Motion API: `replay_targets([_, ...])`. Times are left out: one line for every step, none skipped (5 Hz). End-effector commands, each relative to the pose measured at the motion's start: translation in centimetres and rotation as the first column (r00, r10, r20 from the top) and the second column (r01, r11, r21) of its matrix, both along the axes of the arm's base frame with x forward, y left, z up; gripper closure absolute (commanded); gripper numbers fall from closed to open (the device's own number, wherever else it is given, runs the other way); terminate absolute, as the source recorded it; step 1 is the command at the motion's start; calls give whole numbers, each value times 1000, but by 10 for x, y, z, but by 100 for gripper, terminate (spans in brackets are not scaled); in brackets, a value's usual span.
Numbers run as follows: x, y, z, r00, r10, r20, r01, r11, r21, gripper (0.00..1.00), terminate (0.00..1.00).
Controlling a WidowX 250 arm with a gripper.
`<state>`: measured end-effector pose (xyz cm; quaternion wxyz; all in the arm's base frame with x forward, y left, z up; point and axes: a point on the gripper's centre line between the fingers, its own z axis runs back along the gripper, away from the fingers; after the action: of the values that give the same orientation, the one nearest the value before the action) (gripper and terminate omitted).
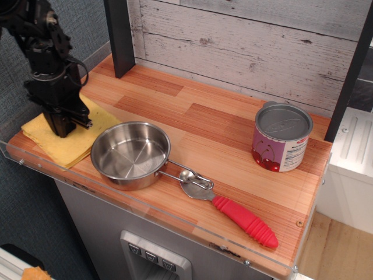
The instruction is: Move yellow cloth to lower left corner of table.
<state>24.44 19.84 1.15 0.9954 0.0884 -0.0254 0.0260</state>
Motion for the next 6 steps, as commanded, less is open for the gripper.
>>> replay_targets([-6,16,23,994,92,58,-93,996,11,100,0])
replay_targets([-2,17,31,994,85,75,-87,996,26,0,0])
replay_targets([4,16,41,994,56,99,-60,998,35,0,0])
replay_targets([9,14,53,990,53,134,-57,998,29,0,0])
replay_targets([13,11,64,987,49,151,-58,997,53,0,0])
replay_targets([16,5,82,984,45,172,-58,996,73,0,0])
